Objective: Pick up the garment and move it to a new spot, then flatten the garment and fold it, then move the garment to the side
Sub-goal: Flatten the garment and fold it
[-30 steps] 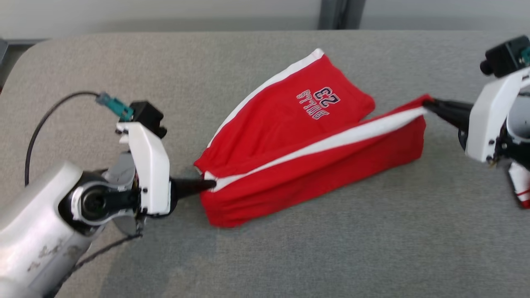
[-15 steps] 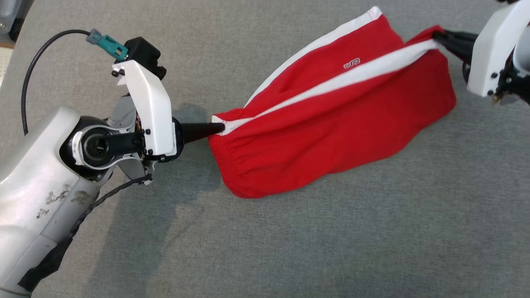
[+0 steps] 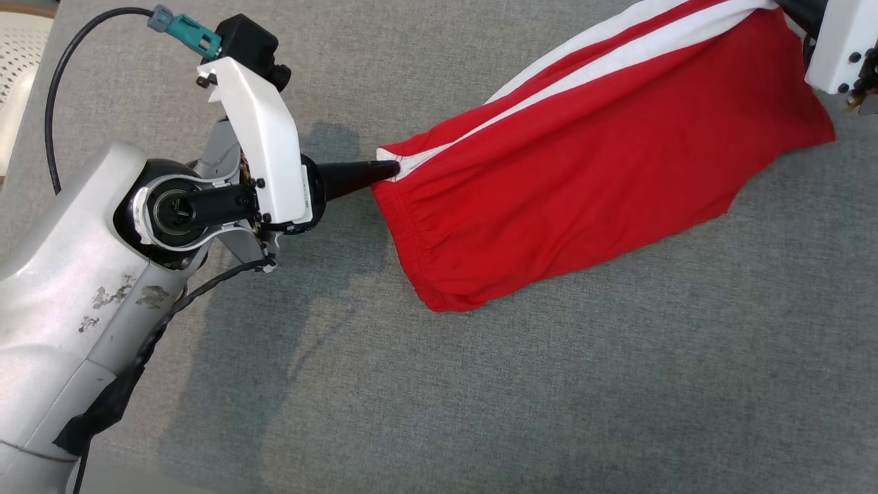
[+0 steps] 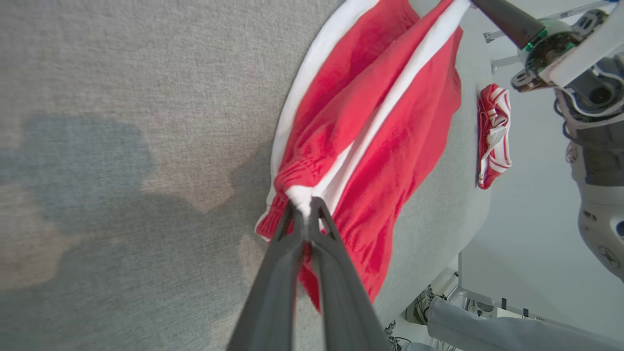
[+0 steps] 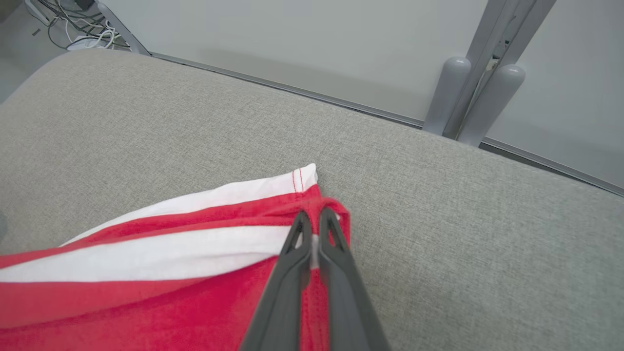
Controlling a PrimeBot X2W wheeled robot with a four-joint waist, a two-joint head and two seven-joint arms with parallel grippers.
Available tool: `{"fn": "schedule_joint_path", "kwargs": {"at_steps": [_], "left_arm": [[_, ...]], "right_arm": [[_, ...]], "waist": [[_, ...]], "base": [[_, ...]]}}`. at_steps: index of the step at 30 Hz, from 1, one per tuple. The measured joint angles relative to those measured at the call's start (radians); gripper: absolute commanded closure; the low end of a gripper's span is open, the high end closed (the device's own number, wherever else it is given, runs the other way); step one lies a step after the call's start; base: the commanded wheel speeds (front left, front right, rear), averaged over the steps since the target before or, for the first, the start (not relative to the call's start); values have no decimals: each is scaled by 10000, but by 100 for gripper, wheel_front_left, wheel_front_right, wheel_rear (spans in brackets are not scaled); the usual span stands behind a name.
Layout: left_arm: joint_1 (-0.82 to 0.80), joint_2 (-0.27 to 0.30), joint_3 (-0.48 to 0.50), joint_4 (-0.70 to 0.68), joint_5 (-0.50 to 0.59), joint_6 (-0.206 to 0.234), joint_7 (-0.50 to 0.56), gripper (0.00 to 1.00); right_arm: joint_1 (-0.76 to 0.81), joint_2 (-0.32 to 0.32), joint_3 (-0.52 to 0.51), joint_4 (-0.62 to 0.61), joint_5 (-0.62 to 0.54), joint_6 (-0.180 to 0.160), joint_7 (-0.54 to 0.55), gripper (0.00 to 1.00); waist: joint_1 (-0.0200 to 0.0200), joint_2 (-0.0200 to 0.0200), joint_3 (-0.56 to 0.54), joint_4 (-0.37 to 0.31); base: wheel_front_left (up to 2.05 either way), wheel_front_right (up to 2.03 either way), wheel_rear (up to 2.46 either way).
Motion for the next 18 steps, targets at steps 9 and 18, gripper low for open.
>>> {"fn": "schedule_joint_path", "kwargs": {"at_steps": [9, 18], "left_arm": [[-148, -234, 119, 313, 142, -209, -422, 0], [-177, -228, 140, 719, 301, -391, -535, 0]], "right_arm": [[-332, 257, 550, 777, 265, 0, -606, 60], [-416, 591, 807, 953, 915, 0, -1528, 0]], "waist": [[0, 0, 157, 224], [1, 0, -198, 92]], "base": [[0, 0, 0], [0, 0, 0]]}}
